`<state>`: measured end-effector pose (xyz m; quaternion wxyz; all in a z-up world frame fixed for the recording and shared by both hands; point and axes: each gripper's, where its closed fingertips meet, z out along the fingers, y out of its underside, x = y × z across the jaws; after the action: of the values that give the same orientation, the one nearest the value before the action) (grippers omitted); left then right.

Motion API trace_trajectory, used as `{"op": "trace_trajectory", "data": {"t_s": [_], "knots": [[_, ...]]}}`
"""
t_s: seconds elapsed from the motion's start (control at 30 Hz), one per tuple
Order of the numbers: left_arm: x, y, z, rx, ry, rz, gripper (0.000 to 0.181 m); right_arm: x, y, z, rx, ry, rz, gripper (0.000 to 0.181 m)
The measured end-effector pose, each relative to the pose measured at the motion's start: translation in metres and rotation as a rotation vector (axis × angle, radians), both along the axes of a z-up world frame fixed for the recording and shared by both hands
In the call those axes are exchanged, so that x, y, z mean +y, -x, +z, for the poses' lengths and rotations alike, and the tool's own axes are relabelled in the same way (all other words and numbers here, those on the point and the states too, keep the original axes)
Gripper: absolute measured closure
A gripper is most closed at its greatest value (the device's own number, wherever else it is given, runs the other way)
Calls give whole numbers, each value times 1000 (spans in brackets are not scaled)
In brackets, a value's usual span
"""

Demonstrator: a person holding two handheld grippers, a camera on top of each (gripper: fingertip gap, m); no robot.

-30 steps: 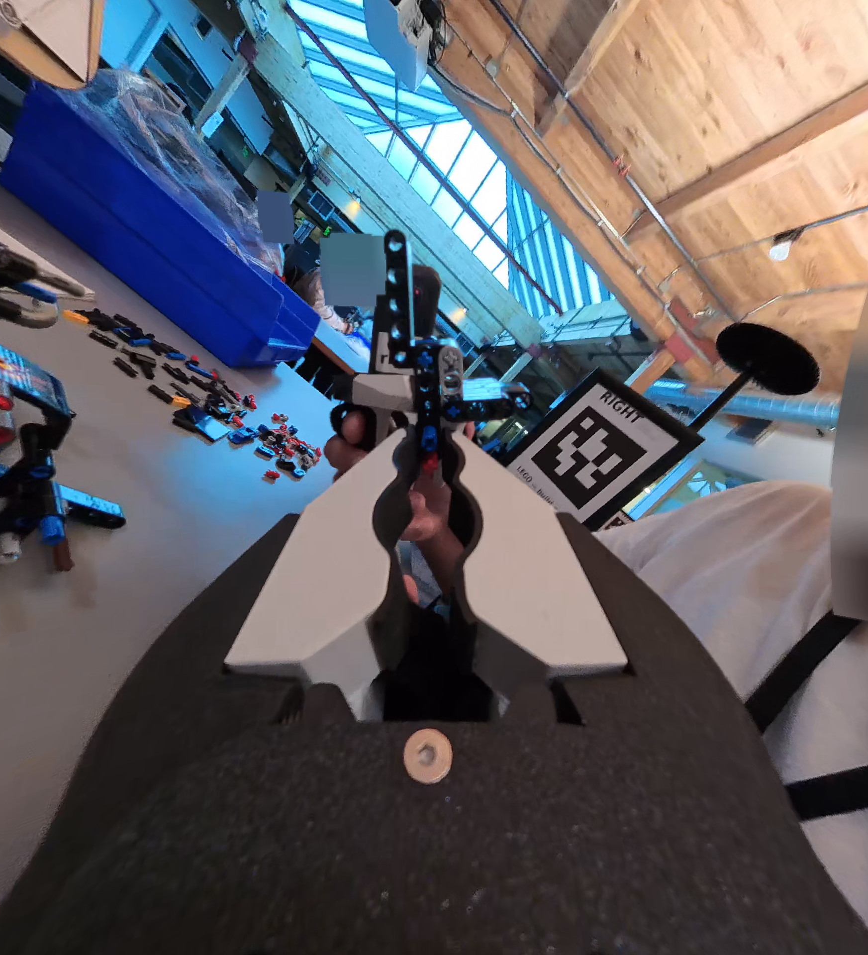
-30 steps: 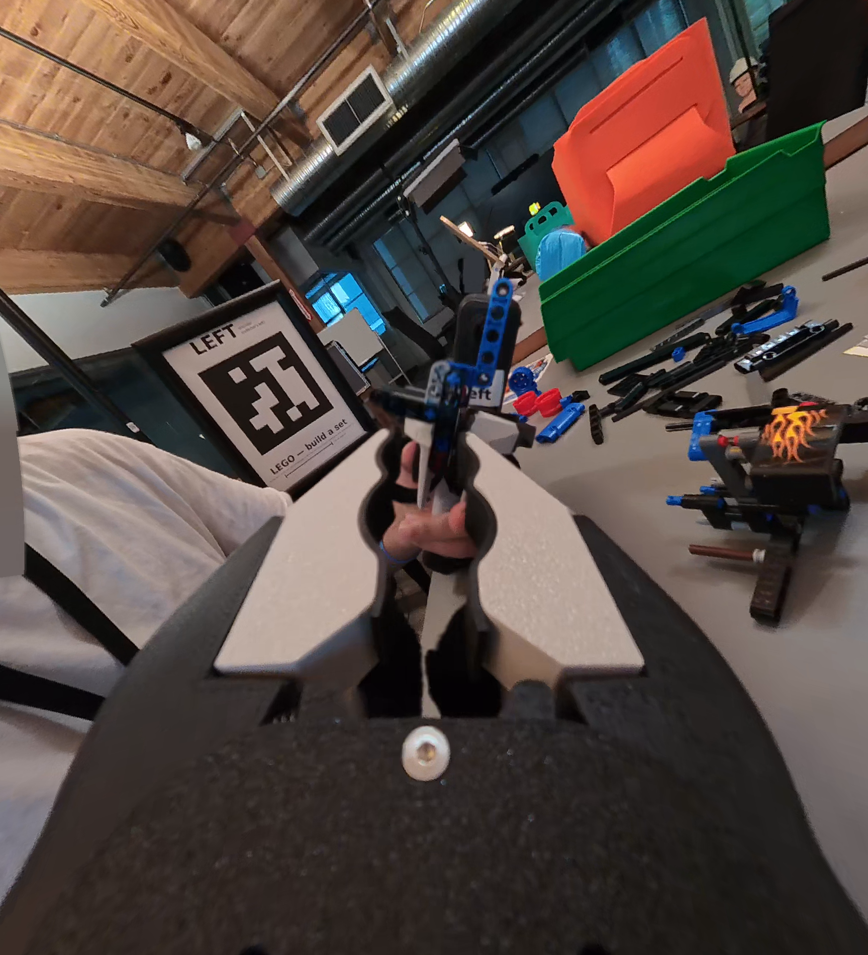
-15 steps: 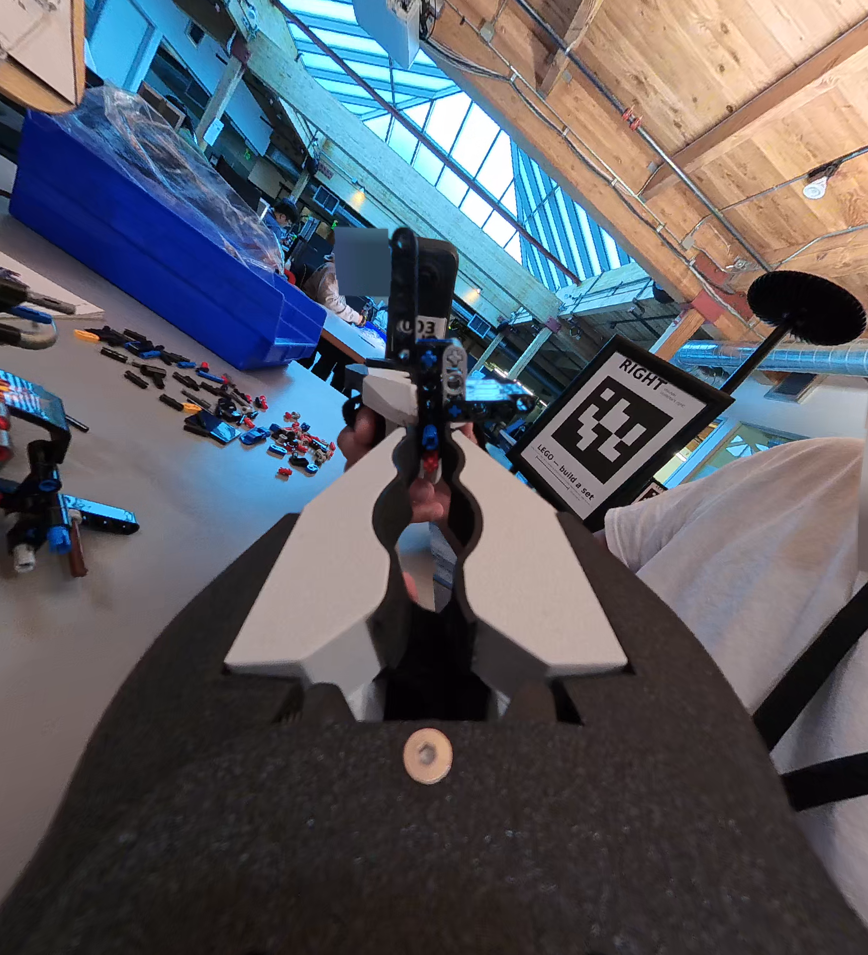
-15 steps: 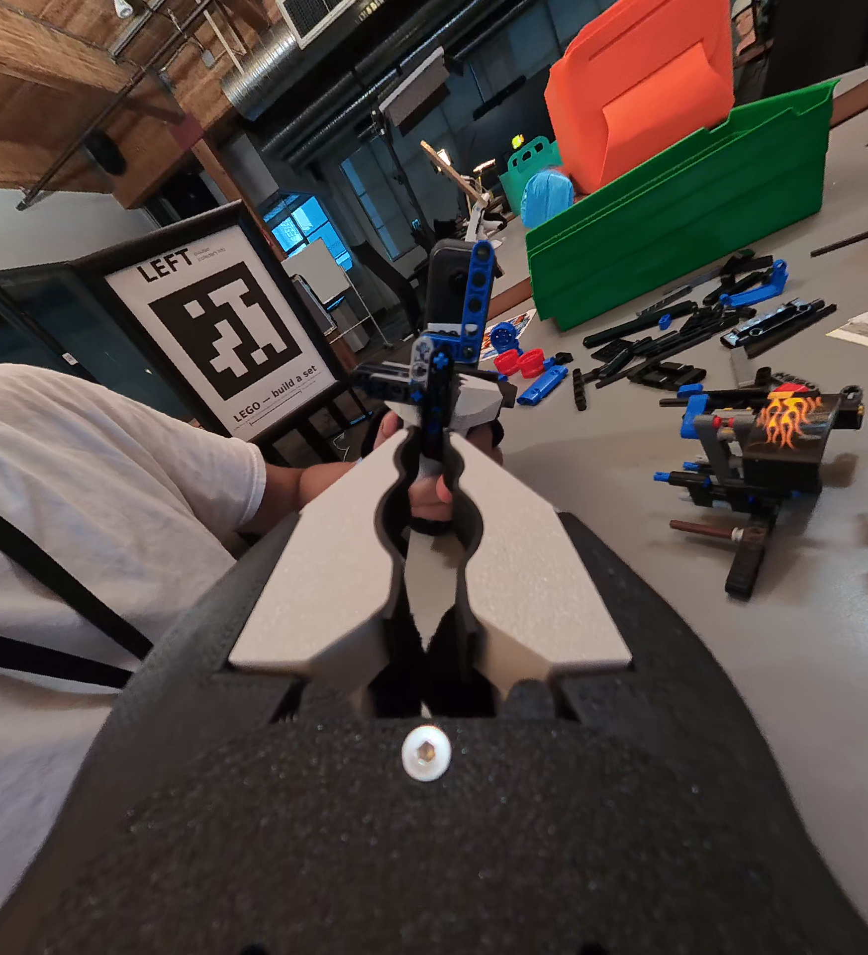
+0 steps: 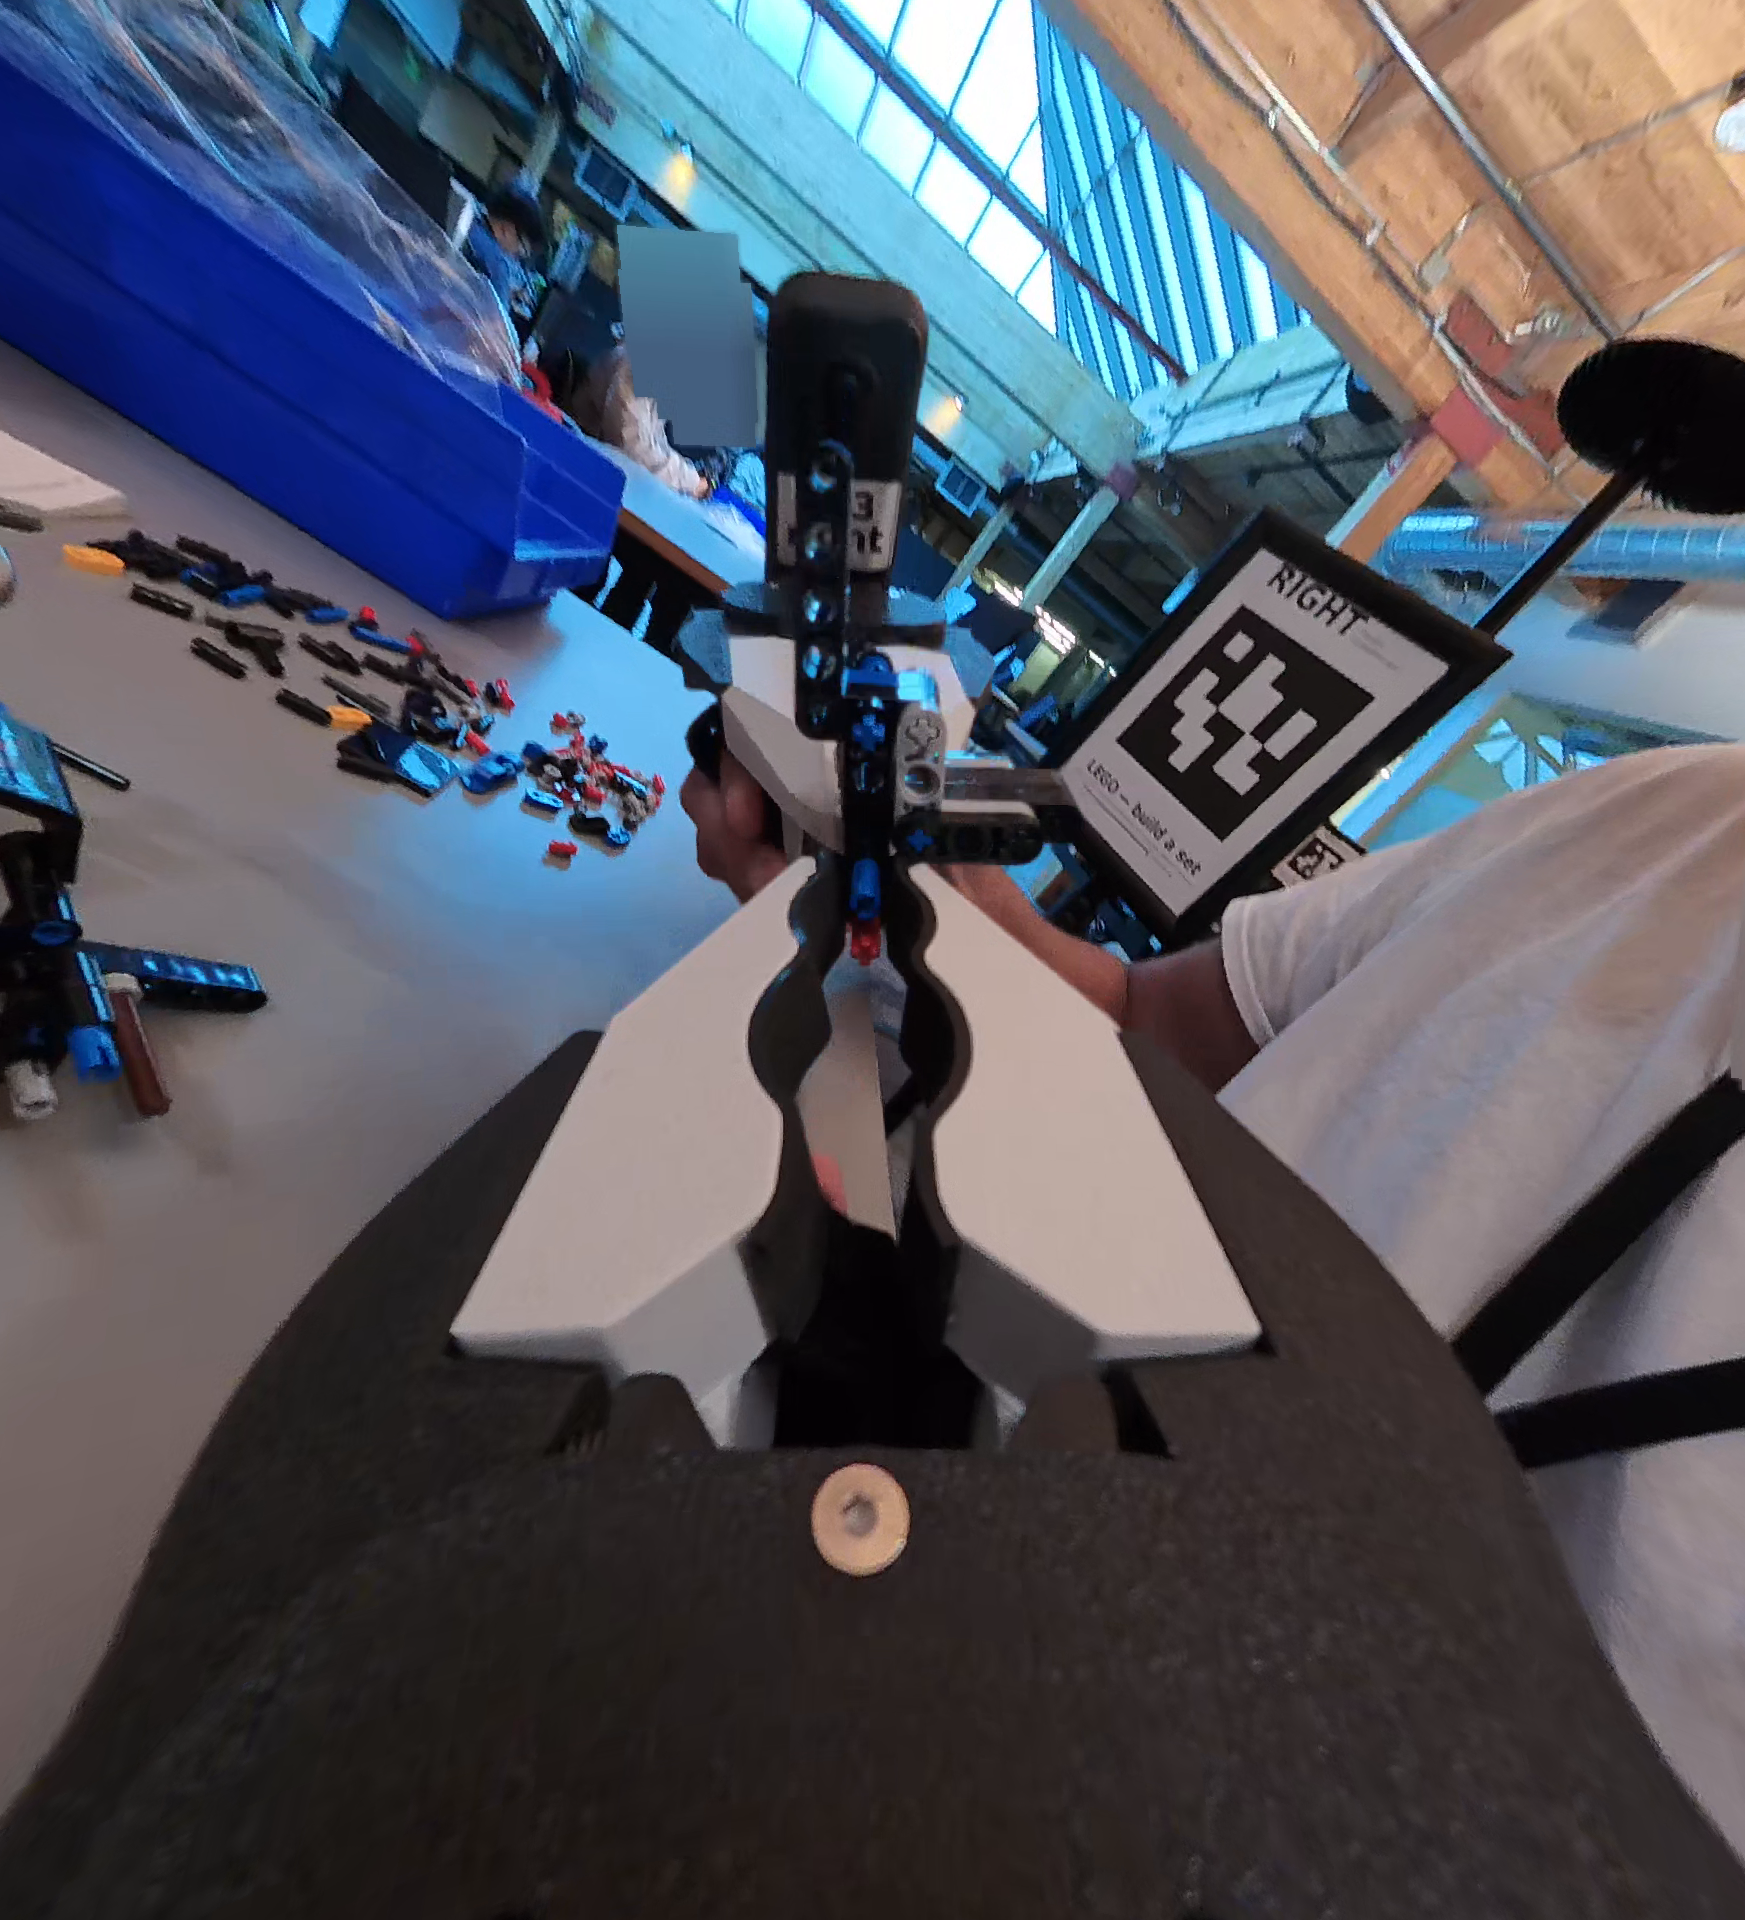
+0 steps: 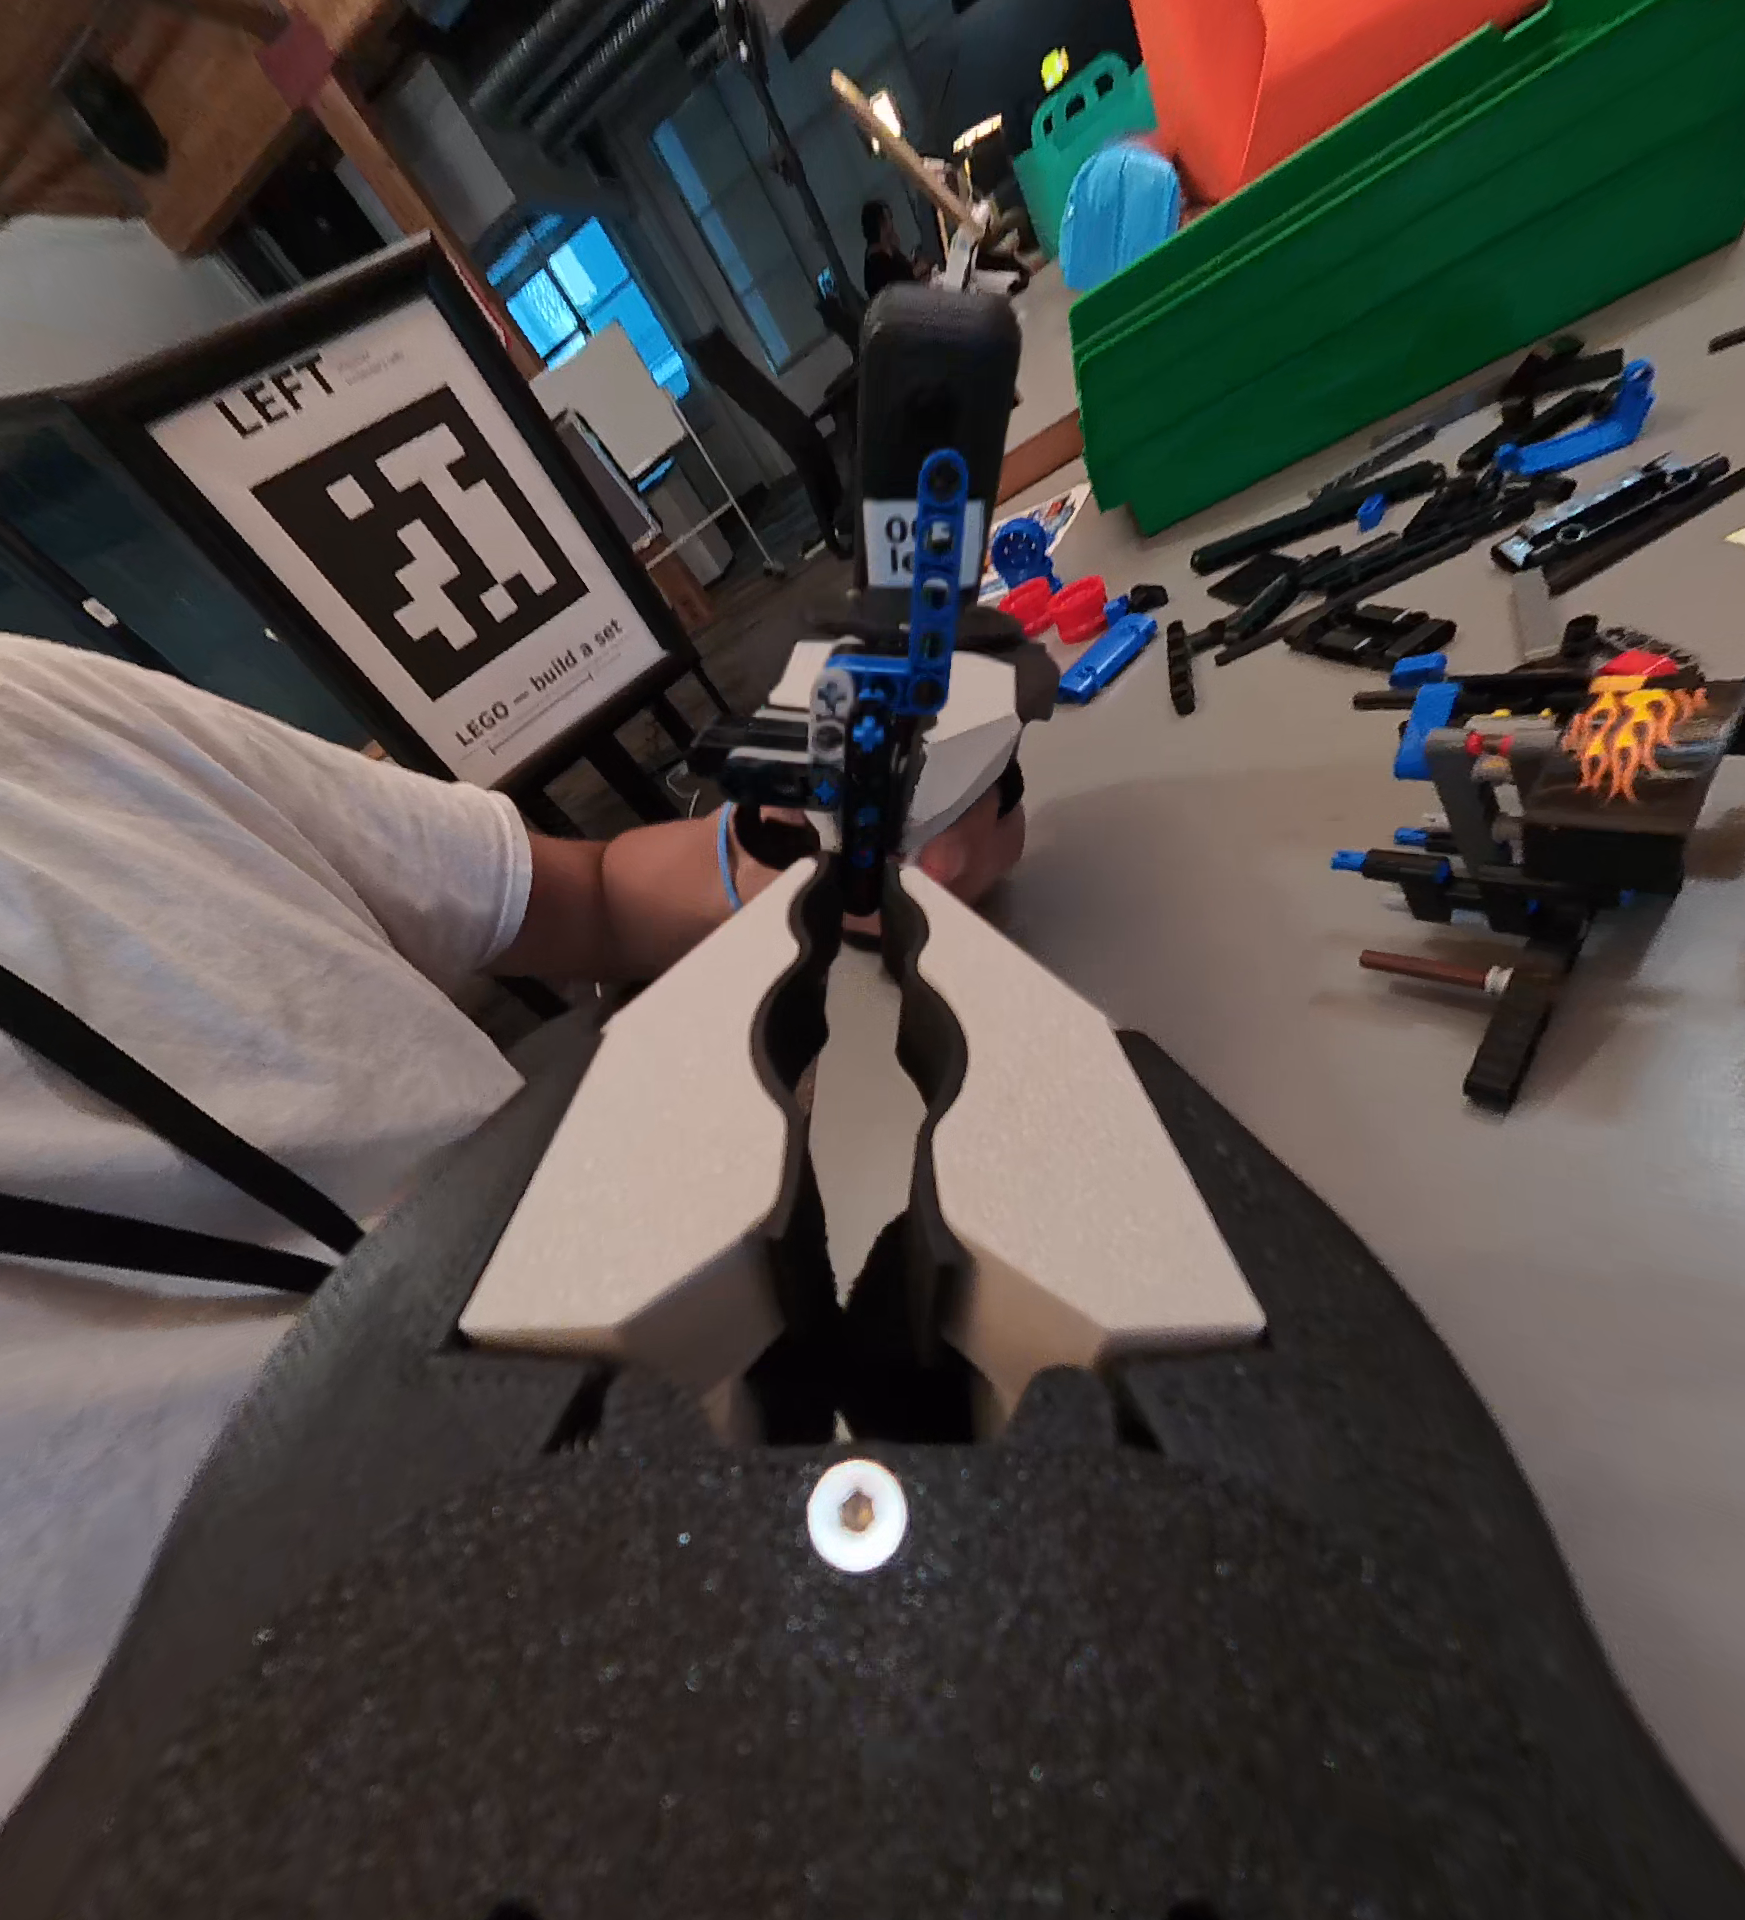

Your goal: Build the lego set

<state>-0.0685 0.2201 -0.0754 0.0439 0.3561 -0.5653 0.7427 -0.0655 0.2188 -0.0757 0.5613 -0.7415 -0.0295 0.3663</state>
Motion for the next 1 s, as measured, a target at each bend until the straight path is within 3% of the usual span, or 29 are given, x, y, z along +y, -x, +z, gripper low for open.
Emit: {"op": "trace_trajectory", "data": {"t_s": [0.2, 0.53, 0.7, 0.83, 0.93, 1.0], "knots": [[-3, 6, -10, 38, -70, -61, 175, 1, 9, -12, -4, 45, 48, 176], [4, 1, -11, 63, -56, -48, 176, 9, 4, -13, -19, 45, -4, 174], [3, 13, -2, 29, 2, -120, 176, 0, 0, 8, -18, -70, 7, 165], [-6, 32, 15, -23, 119, -248, 176, -2, 11, 30, 92, -193, 55, 157], [-15, 47, 24, -65, 157, -330, 176, 2, 30, 37, 226, -252, 134, 132], [-19, 56, 32, -79, 219, -392, 176, -3, 38, 49, 364, -327, 207, 133]]}}
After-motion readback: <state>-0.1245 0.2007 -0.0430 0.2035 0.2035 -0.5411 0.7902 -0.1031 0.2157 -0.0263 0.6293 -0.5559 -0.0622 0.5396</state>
